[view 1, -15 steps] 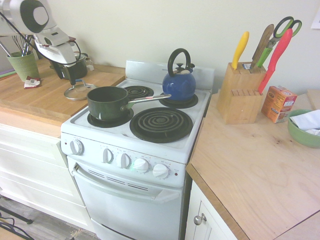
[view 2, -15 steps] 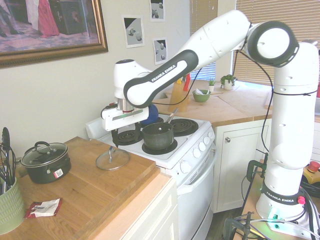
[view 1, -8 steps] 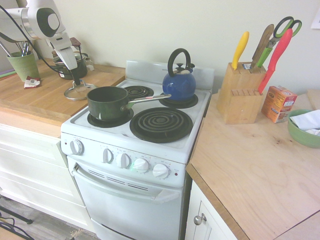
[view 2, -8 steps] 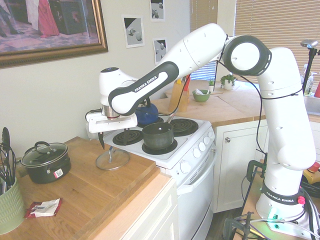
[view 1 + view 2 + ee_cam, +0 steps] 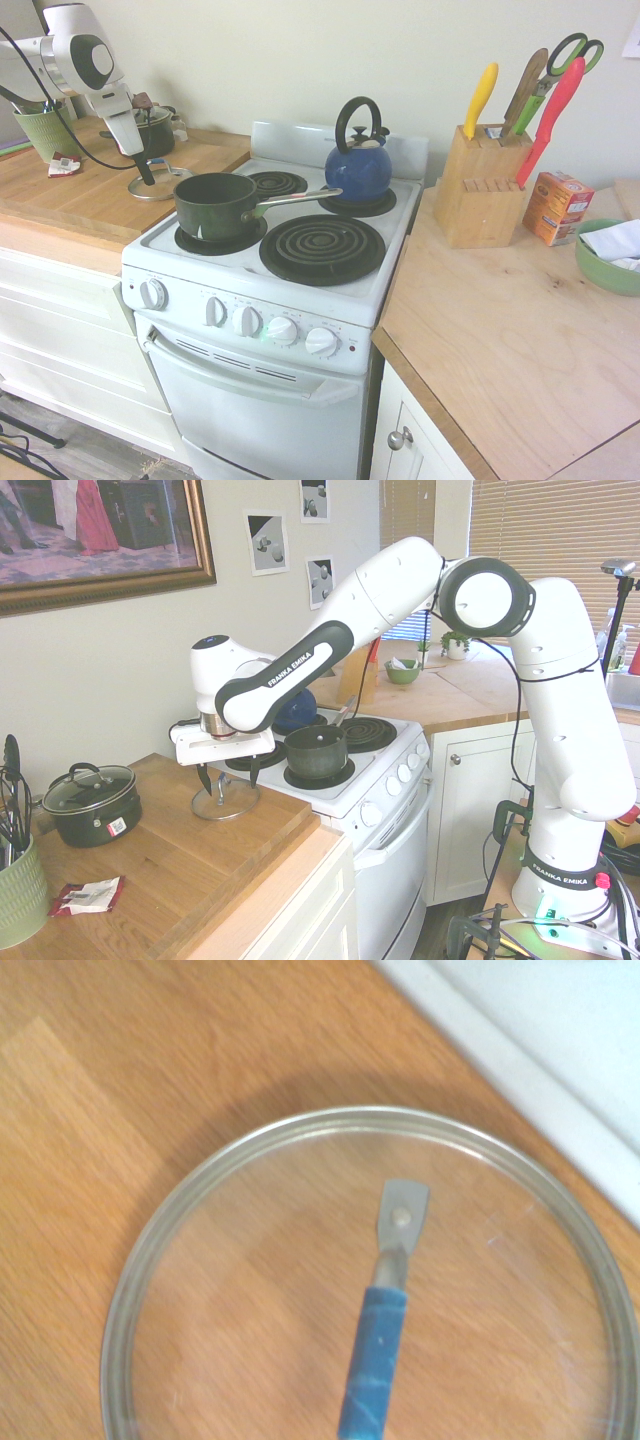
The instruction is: Cover the lid of the pot
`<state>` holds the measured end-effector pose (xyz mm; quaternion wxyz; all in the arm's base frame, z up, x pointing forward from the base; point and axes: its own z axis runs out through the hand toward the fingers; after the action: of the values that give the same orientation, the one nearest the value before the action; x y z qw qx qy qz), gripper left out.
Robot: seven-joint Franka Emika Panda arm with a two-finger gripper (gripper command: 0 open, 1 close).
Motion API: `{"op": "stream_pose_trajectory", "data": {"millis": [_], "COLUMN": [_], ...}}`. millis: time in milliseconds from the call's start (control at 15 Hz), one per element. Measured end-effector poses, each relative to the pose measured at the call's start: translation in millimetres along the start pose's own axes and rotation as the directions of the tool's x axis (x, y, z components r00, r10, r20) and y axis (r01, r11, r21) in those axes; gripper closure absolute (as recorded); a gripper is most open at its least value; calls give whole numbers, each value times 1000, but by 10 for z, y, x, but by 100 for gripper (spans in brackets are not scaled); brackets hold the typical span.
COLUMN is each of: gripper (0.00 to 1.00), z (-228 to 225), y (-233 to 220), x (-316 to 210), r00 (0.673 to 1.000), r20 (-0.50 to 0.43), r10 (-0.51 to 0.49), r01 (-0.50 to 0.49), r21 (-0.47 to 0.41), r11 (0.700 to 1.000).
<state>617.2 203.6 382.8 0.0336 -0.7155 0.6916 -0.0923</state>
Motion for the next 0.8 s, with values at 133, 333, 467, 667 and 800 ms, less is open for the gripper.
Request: {"op": "stream_pose_trajectory", "data": {"millis": [133, 333, 467, 667, 800], "gripper": [0, 0, 0, 100, 100], "z": [-19, -28, 19, 105, 120], "y": [-22, -62, -101, -173, -193], "x": [19, 67, 115, 137, 131], "r00": [1000, 1000, 999, 999, 999], "r20": [-8, -17, -24, -27, -26], "r10": [9, 26, 35, 43, 43], "r01": [-9, -26, -35, -42, -43], "r21": [10, 19, 19, 17, 17], "r11": [1000, 999, 999, 999, 999]}}
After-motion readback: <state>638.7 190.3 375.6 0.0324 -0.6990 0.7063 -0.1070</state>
